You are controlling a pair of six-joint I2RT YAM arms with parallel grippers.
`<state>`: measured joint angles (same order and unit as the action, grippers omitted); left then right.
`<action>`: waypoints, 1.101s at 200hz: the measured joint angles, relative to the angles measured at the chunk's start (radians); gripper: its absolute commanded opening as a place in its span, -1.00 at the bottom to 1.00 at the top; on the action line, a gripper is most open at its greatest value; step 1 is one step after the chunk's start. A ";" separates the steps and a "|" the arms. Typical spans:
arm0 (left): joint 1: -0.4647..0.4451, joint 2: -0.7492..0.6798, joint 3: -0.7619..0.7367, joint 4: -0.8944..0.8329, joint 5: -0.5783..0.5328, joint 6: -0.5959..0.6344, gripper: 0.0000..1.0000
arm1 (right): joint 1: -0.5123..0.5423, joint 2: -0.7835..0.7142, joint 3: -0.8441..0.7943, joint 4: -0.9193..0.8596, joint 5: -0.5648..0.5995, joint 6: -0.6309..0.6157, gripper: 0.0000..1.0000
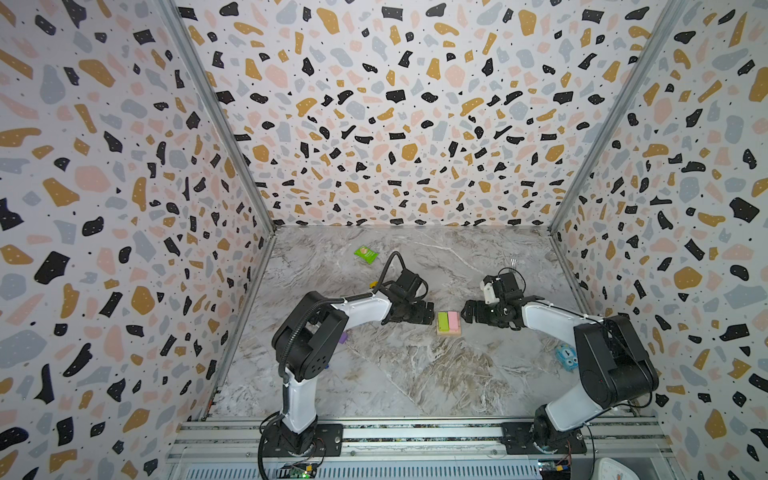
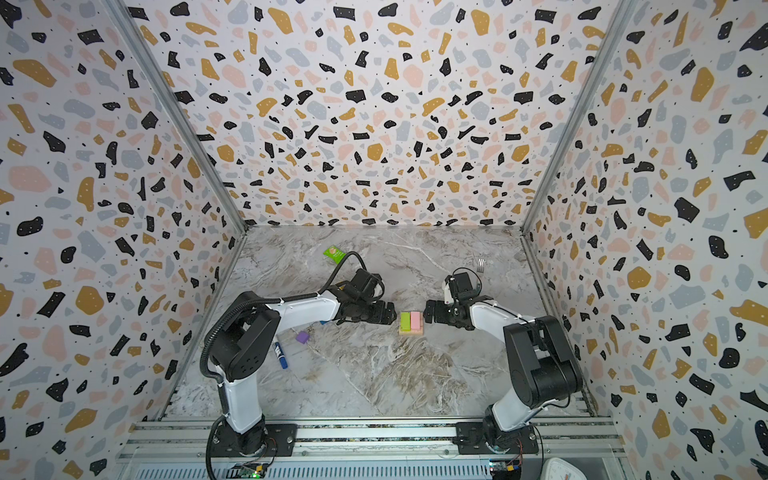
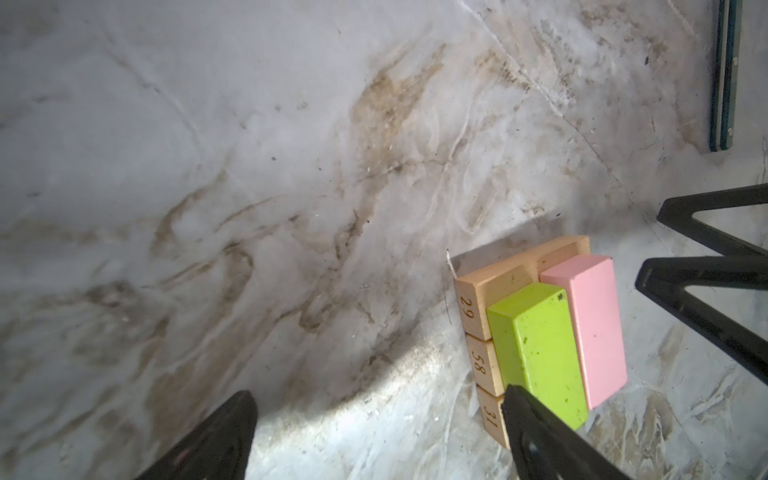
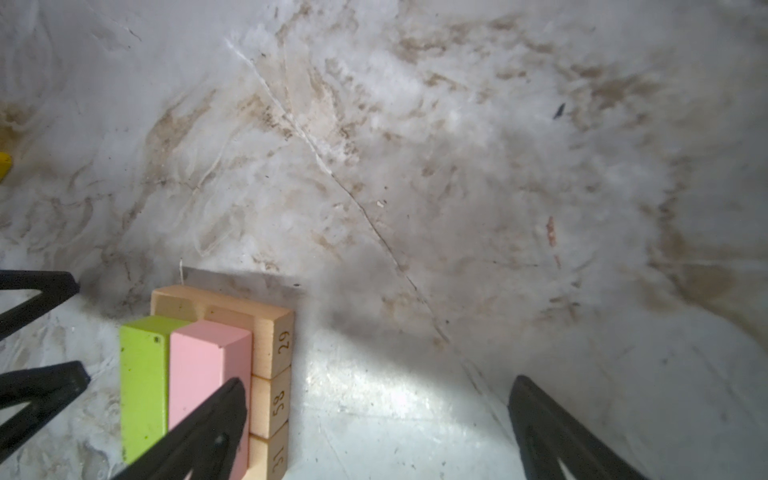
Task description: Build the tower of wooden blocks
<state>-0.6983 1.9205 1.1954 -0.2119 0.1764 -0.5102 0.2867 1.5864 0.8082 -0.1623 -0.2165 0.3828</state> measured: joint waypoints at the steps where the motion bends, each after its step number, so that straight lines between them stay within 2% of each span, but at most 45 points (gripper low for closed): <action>1: 0.000 0.000 0.000 0.000 0.000 0.000 0.89 | 0.000 0.000 0.000 0.000 0.000 0.000 0.99; 220: -0.030 0.045 0.049 0.015 -0.058 -0.002 0.86 | 0.020 0.024 0.017 0.014 0.027 -0.009 0.98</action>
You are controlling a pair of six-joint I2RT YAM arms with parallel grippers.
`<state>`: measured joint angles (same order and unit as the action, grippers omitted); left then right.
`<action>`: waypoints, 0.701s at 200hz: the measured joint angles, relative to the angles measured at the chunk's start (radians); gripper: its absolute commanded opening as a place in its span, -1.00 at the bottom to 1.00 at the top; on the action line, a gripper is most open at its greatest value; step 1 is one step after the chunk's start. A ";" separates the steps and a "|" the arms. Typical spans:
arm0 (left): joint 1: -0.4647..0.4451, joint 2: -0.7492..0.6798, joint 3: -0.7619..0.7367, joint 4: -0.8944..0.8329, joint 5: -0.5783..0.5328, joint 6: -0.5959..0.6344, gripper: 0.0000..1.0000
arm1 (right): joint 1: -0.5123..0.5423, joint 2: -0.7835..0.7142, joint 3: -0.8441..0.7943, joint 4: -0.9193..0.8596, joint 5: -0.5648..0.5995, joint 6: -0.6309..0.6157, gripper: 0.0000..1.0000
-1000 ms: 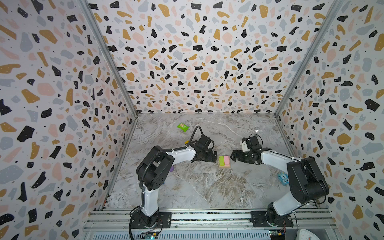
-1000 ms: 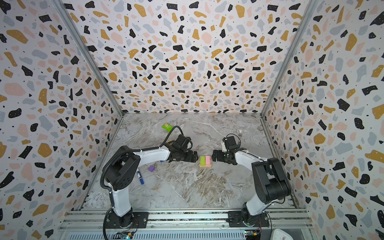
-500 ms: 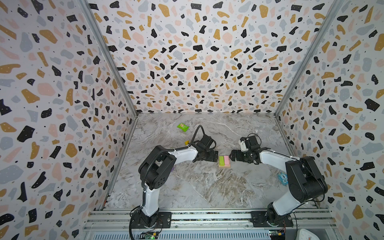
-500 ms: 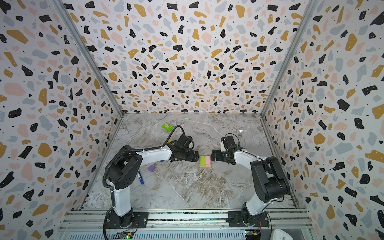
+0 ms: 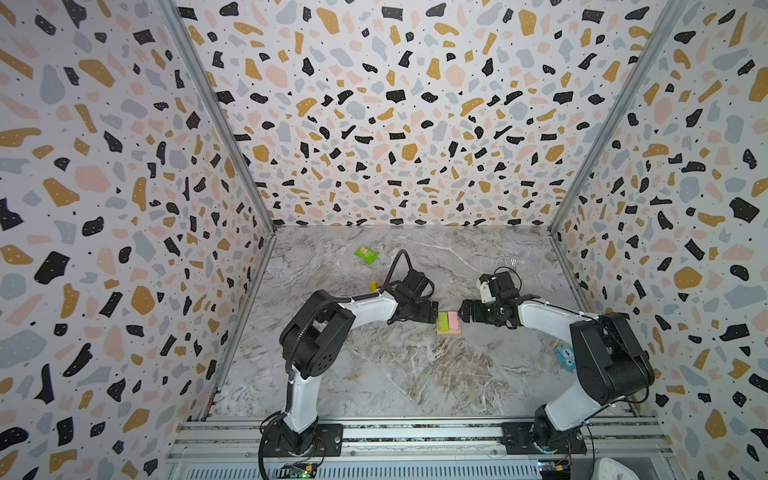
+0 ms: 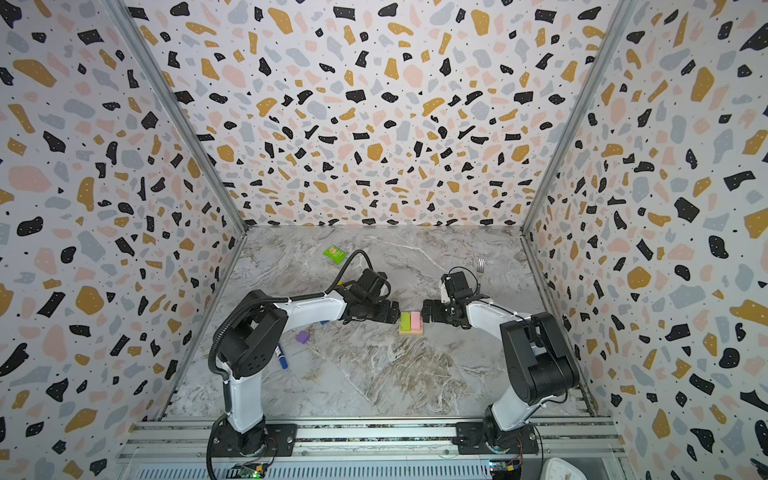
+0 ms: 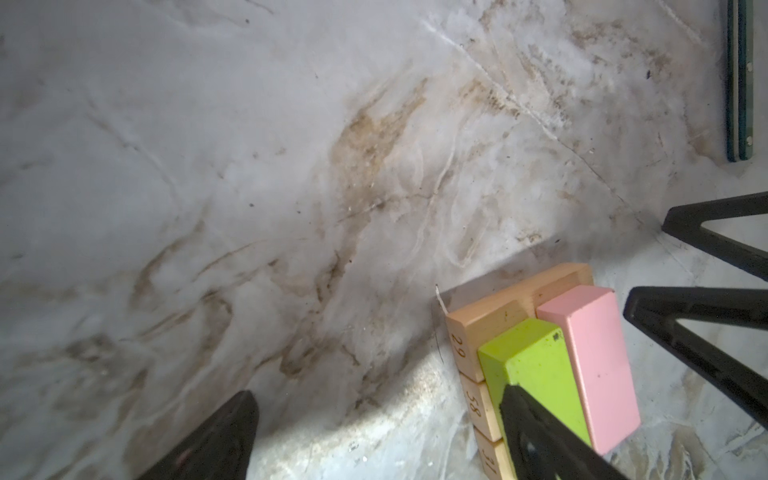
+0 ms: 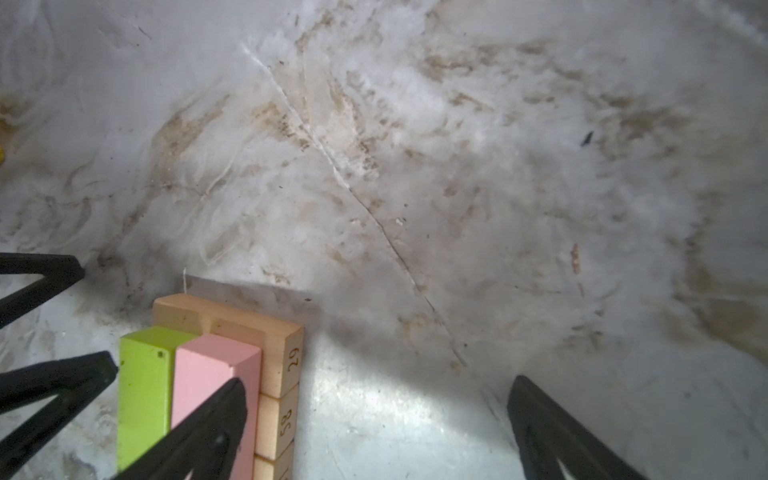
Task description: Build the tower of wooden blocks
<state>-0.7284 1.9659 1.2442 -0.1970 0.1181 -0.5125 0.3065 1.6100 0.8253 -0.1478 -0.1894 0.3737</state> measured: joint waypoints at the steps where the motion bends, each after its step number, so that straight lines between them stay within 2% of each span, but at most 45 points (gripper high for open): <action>1: 0.000 0.000 0.000 0.000 0.000 0.000 0.86 | 0.000 0.000 0.000 0.000 0.000 0.000 0.98; 140: -0.006 0.015 0.015 0.011 -0.005 0.000 0.84 | 0.002 0.001 0.000 0.000 0.005 -0.001 0.97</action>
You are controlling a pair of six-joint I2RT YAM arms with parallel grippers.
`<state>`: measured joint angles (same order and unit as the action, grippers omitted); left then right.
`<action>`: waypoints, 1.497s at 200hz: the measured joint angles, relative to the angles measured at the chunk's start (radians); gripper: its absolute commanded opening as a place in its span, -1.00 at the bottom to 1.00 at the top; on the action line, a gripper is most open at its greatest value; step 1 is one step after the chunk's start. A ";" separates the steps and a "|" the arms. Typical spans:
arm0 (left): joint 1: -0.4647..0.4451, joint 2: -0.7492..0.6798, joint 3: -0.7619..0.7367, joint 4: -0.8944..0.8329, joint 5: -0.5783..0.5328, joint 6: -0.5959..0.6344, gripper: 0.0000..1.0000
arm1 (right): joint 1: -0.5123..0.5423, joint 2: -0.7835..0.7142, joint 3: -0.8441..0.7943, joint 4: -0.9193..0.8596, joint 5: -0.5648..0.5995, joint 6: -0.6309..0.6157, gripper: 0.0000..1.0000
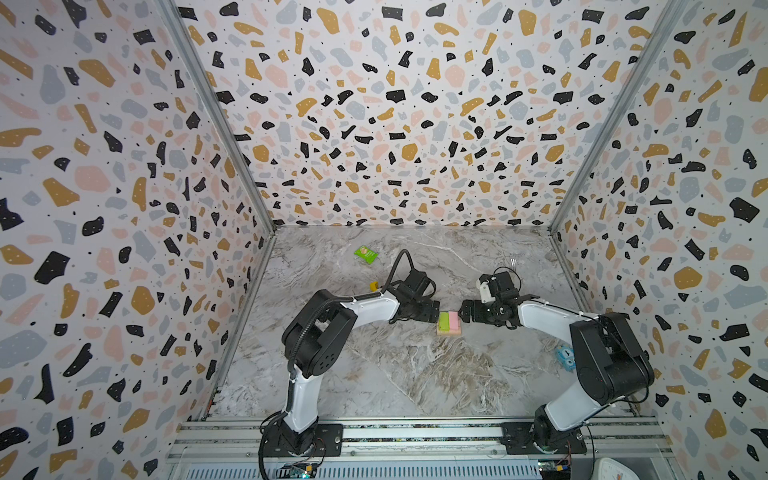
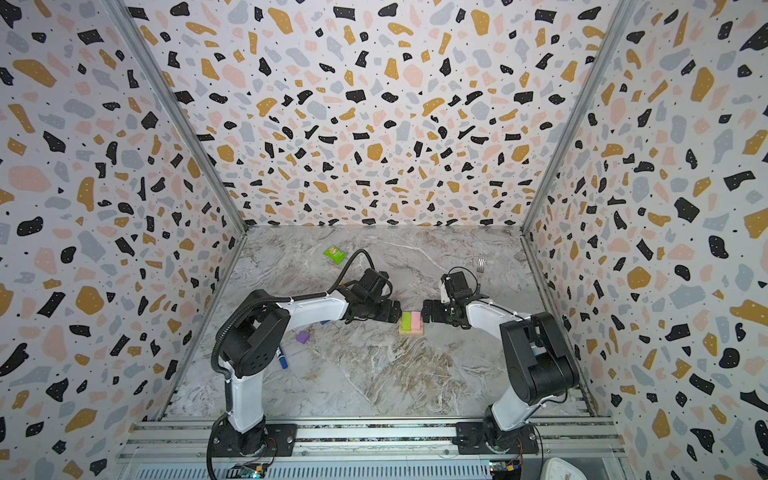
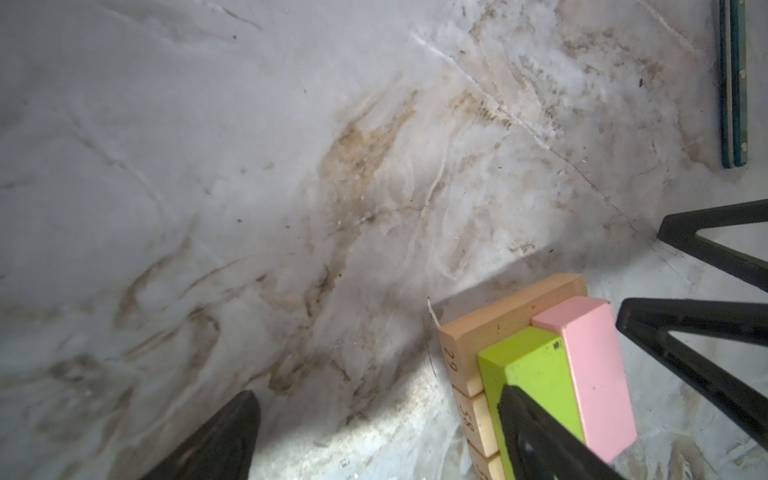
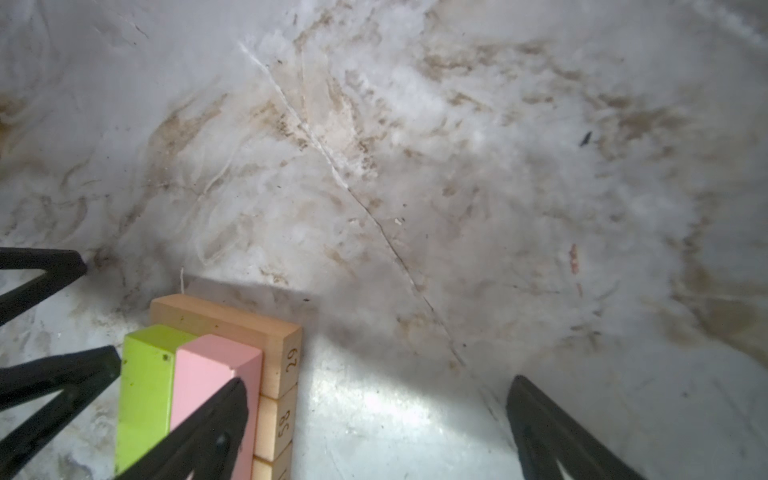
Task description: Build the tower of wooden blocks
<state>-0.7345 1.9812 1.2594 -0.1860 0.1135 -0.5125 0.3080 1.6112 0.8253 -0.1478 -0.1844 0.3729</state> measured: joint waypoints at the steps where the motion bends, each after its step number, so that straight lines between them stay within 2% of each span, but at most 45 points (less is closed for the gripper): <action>1: 0.000 0.000 0.000 0.000 0.000 0.000 0.84 | 0.000 0.000 0.000 0.000 0.000 0.000 0.97; 299: -0.007 -0.066 -0.087 0.010 0.000 -0.009 0.83 | 0.018 0.000 0.000 0.000 0.018 0.000 0.97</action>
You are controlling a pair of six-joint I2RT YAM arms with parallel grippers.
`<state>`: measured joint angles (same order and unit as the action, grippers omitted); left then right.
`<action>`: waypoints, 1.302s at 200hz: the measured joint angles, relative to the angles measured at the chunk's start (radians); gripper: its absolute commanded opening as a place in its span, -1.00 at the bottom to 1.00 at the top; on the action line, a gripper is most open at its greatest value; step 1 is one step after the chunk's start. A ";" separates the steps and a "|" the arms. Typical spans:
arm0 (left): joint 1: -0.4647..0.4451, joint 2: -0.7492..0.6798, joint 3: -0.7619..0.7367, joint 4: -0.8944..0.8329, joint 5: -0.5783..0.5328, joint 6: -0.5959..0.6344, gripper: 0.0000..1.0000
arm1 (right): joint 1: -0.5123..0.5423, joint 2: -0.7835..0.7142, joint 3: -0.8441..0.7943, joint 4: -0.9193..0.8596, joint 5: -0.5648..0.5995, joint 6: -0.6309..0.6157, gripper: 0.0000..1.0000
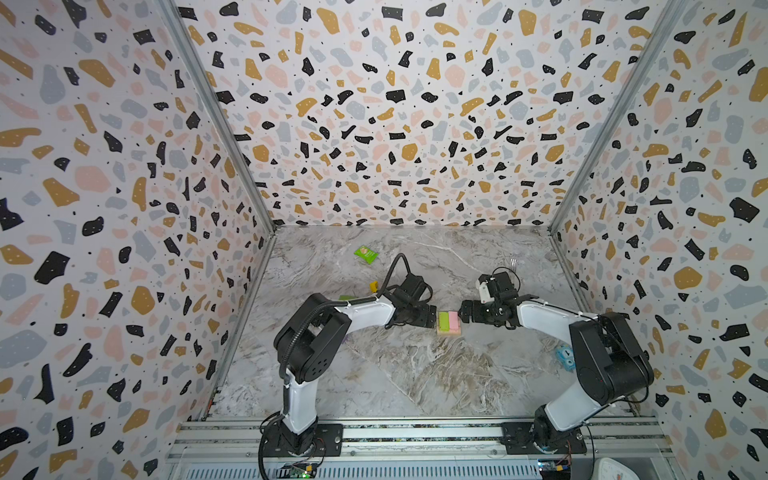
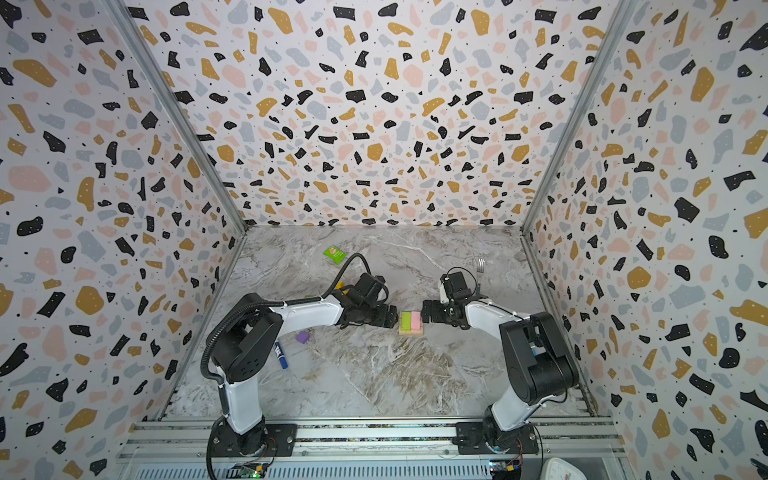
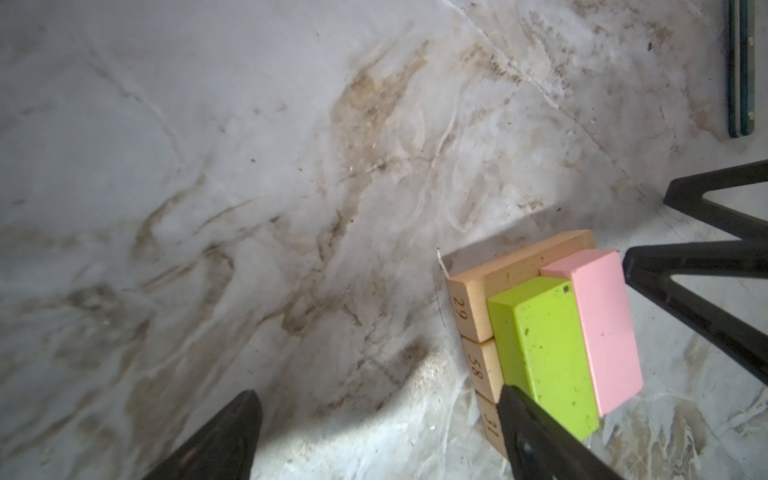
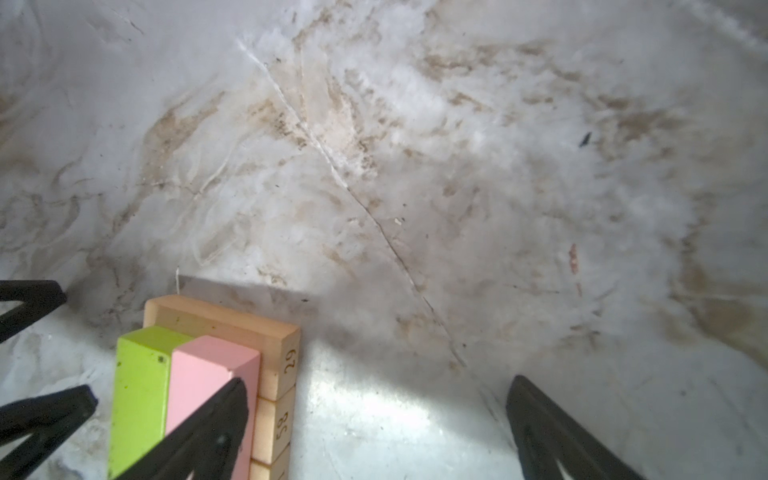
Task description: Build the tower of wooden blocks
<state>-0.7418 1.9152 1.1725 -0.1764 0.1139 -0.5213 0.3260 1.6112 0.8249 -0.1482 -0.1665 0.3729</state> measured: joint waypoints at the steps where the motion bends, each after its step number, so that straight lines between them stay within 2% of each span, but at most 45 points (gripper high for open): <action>1: 0.000 0.000 0.000 0.000 0.000 0.000 0.83 | 0.000 0.000 0.000 0.000 0.000 0.000 0.97; 260: -0.029 -0.013 -0.027 0.027 0.000 -0.019 0.82 | 0.004 0.000 0.000 0.000 0.005 0.001 0.96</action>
<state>-0.7712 1.9022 1.1450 -0.1490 0.1135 -0.5400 0.3298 1.6112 0.8246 -0.1478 -0.1619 0.3740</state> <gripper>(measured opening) 0.912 0.980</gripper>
